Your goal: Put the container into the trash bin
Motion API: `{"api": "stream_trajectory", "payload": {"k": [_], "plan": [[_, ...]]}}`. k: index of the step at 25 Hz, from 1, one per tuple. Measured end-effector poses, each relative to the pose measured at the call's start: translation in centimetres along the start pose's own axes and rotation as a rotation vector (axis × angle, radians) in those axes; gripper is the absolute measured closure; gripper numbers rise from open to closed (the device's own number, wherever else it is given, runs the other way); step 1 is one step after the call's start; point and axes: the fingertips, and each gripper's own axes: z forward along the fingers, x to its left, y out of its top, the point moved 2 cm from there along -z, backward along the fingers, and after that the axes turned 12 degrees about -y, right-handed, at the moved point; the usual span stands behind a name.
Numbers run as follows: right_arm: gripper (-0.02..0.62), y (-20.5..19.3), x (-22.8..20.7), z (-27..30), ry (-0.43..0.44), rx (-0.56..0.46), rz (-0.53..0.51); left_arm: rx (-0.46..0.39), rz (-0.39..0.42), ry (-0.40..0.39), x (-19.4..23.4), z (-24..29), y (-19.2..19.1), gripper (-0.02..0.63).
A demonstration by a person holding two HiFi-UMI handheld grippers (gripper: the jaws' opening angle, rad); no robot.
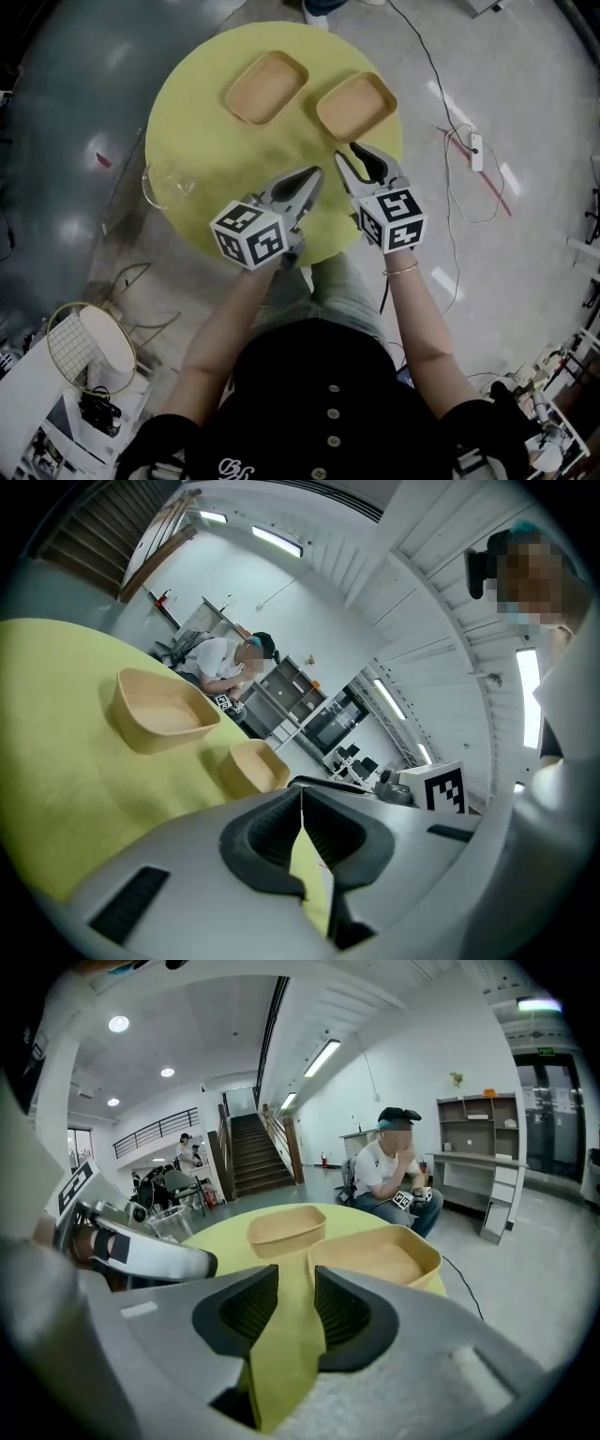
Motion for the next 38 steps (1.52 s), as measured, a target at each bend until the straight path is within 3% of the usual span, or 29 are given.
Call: {"api": "stream_trajectory", "payload": {"k": [14, 22, 38], "plan": [[0.479, -0.4, 0.9, 5.6, -0.063, 0.122, -0.193, -0.01, -0.08, 0.003, 4.2, 0.0, 0.6, 0.589], [0.546, -1.3, 1.3, 7.2, -0.118, 0.167, -0.37, -0.006, -0.101, 0.005, 5.3, -0.7, 0.7, 0.589], [0.576, 0.0, 0.1, 5.3, -0.176, 0.079, -0.286, 0.022, -0.076, -0.029, 4.5, 0.2, 0.4, 0.589]]}}
